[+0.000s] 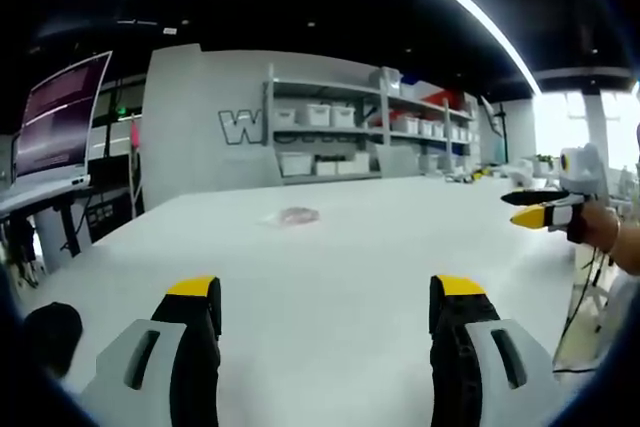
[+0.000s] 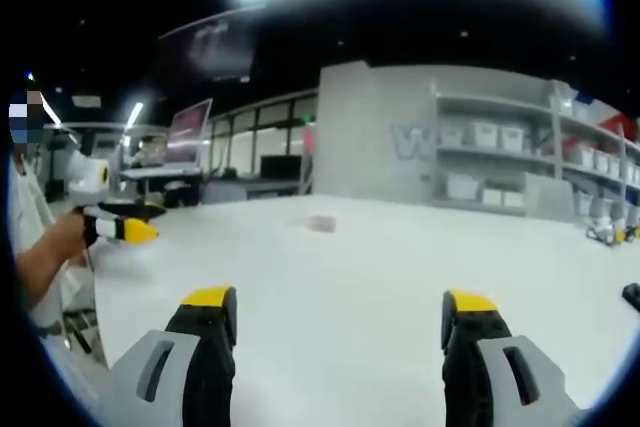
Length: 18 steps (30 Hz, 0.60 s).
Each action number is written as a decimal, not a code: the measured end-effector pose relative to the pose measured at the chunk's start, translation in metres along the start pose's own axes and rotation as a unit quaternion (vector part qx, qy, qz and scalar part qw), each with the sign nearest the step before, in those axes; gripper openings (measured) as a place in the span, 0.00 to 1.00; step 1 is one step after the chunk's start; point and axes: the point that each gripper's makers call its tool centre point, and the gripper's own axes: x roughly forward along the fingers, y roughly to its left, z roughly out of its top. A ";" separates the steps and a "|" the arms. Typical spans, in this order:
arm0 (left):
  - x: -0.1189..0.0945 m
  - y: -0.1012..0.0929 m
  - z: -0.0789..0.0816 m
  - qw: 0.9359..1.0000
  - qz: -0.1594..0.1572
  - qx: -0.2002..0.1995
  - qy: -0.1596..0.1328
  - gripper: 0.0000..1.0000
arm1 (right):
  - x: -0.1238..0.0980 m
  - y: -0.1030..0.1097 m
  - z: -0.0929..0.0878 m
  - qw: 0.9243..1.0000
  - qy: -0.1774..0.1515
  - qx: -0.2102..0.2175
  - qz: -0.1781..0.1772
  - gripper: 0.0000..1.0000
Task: Open the resealable bag by pulling the two sides of the seal apart until the entire bag opening is separated and visibly accessible.
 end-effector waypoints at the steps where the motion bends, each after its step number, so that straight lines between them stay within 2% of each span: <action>1: 0.000 0.000 0.000 1.000 0.001 0.000 0.000 0.84 | 0.000 0.000 0.000 1.000 0.000 0.000 0.000 0.86; 18: -0.002 0.002 0.000 1.000 0.003 -0.002 -0.004 0.84 | 0.008 -0.002 0.005 1.000 0.000 0.004 -0.002 0.85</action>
